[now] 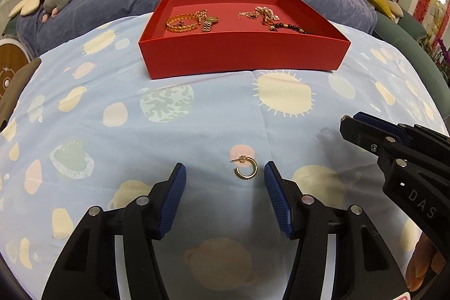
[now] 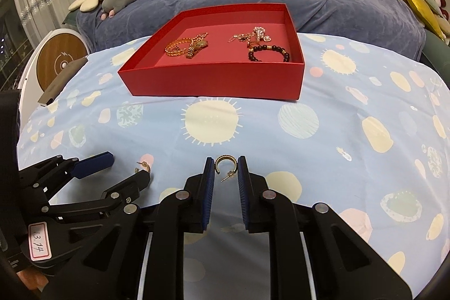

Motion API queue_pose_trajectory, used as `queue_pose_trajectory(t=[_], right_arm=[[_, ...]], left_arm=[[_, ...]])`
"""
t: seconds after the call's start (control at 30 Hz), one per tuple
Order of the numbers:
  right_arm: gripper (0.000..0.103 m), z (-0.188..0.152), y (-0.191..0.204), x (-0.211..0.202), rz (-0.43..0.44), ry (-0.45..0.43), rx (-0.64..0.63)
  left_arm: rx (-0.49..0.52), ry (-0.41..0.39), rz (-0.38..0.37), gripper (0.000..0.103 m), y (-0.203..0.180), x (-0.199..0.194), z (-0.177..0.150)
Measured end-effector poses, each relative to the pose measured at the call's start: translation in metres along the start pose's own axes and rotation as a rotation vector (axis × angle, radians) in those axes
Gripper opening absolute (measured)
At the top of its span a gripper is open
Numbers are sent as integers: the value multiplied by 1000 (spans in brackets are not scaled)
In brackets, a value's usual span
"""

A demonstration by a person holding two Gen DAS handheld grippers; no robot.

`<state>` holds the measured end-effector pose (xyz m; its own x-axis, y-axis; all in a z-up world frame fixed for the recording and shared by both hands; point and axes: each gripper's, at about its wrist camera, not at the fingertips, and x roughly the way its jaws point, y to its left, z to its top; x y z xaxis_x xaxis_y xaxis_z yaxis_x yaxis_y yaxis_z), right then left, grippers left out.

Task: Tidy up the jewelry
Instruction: 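Carry the gold hoop earring into the red box and open the right tool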

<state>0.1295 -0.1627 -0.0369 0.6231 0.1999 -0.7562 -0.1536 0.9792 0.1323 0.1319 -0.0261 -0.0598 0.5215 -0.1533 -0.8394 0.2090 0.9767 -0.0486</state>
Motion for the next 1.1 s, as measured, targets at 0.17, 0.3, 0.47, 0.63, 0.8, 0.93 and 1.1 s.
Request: queue_pose_trajectory(t=[0.17, 0.3, 0.47, 0.63, 0.8, 0.93, 1.1], right_arm=[[16, -1, -4, -3, -3, -2, 6], [16, -1, -5, -4, -6, -4, 8], [16, 0, -5, -6, -3, -10, 9], [16, 7, -6, -15, 10, -33, 13], [16, 27, -8, -28, 26, -70, 25], [16, 53, -7, -37, 37, -106, 15], [16, 97, -5, -41, 49, -164, 18]], left_arm=[[26, -18, 24, 40, -4, 3, 1], [39, -28, 33, 20, -4, 3, 2], [19, -16, 7, 17, 2, 2, 5], [-11, -33, -8, 17, 12, -11, 12], [-55, -100, -22, 17, 29, -41, 37], [-72, -143, -21, 17, 39, -58, 63], [-82, -179, -11, 17, 50, -63, 104]])
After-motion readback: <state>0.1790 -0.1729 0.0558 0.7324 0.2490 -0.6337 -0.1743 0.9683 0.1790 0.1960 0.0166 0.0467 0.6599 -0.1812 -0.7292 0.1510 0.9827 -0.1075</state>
